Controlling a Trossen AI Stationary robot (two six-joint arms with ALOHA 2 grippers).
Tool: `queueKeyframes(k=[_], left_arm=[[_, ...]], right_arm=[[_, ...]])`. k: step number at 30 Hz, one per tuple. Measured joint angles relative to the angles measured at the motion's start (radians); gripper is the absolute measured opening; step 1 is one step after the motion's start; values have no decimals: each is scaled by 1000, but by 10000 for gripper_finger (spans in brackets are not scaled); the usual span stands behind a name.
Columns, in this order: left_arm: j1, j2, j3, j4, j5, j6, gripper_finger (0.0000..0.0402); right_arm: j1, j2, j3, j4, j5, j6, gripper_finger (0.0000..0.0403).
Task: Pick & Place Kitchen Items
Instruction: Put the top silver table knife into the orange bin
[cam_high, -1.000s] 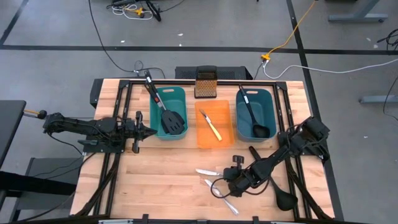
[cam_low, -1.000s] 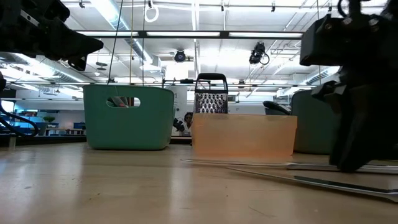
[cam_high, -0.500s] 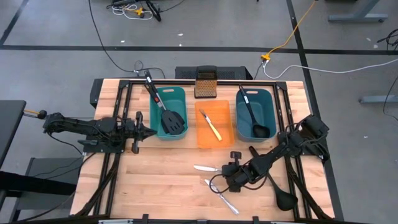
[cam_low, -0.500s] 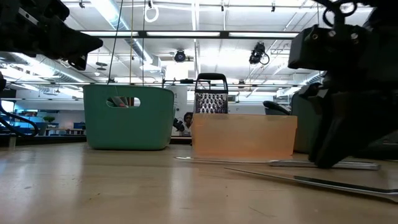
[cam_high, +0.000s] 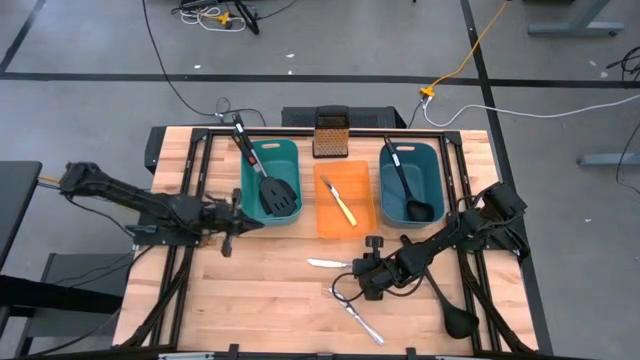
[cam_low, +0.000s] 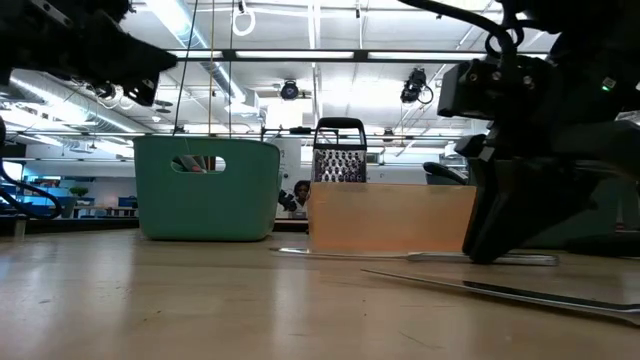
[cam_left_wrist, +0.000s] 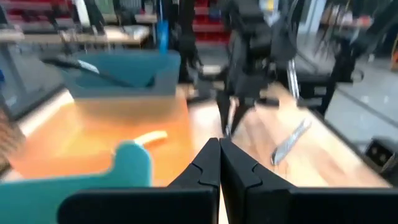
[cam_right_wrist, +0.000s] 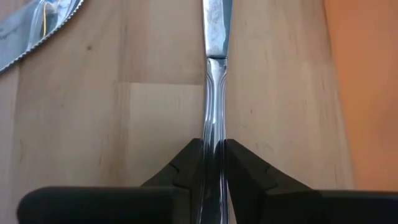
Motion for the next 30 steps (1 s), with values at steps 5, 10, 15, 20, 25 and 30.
queueKeyframes(k=[5,10,15,20,25,30], left_arm=[[-78,292,40,205,-32,-3,2],[-107,532,133,267,-62,-22,1],[-120,740,261,275,-59,-28,1],[-120,918,365,275,7,-46,1],[-115,1068,422,270,15,-92,1],[-91,1154,467,262,19,-108,1]], right_arm=[[12,1,0,2,4,-22,67],[25,2,-2,9,10,-23,66],[28,2,-3,15,9,-24,66],[29,2,-3,18,2,-21,66],[29,2,-4,22,8,-17,66],[30,2,-4,23,11,-17,66]])
